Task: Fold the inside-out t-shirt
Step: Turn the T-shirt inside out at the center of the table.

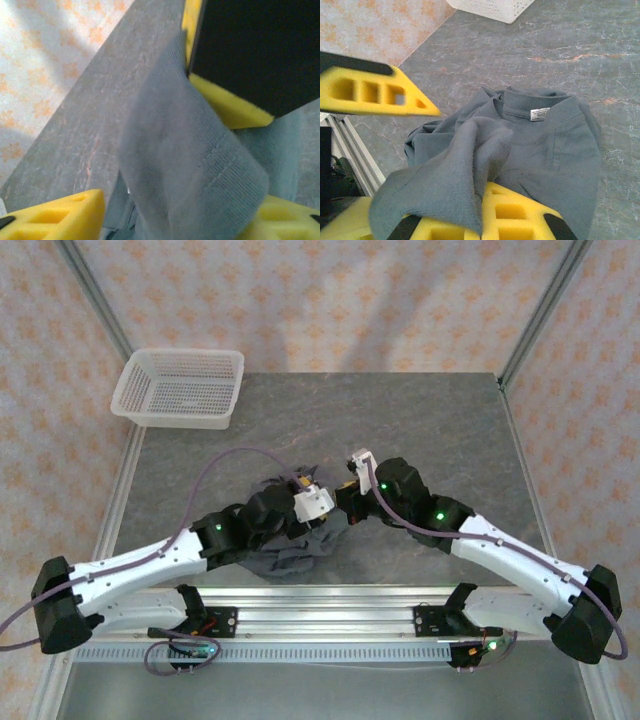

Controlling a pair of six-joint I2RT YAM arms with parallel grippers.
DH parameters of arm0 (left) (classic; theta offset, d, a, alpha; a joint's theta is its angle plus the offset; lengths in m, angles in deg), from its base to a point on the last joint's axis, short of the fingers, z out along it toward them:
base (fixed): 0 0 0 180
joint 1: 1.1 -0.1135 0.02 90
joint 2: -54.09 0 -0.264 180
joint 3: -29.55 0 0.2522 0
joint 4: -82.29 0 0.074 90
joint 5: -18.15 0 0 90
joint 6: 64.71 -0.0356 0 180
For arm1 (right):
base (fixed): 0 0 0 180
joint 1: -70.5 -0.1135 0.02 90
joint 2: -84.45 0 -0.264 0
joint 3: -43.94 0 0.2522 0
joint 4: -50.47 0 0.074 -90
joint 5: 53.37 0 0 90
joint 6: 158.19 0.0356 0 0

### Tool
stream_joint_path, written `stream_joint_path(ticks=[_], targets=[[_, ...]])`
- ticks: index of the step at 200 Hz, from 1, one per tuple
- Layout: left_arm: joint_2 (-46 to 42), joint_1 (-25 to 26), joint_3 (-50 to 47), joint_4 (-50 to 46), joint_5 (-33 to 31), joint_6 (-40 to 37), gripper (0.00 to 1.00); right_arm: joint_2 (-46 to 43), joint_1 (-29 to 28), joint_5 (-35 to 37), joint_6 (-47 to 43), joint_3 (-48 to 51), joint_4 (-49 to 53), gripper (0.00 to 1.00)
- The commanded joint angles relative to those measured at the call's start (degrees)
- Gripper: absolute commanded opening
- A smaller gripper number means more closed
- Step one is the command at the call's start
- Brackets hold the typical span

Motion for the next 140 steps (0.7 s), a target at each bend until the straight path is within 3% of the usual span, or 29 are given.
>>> stream_joint_path(ticks=[1,18,60,69,81,106,128,140], targets=[[0.14,-0.99,1.50,3.24,-0.62,2.11,0.43,-0.48,0.40,0.44,-0.64,-1.71,0.55,0.00],[-1.31,-1.46,1.05,4.91,0.37,4.26,0.27,-0.40,0.36,0.85,-0.60,-1.14,0.71,0.00],[-6.11,-1.99,2.12,4.02,6.21,8.35,0.24,0.55,0.35,1.12,0.32,1.31,0.39,0.00],[-6.34,-2.05,2.17,3.75,6.38,8.58,0.17,0.59,0.35,0.72,0.70,1.70,-0.26,0.00],[-6.34,-2.13,2.58,2.99,6.30,9.17,0.00,0.62,0.35,0.77,1.18,2.17,-0.96,0.00],[-6.81,-2.18,5.72,0.62,9.97,14.70,0.00,0.88,0.39,4.95,1.46,4.54,-2.79,0.02],[-6.16,-2.18,10.04,0.07,16.73,25.91,0.00,4.06,0.35,17.36,-0.96,8.40,-4.00,0.13],[-4.79,-2.24,12.68,-1.14,17.93,31.23,0.00,5.34,0.09,20.34,-1.58,7.99,-1.93,0.16]])
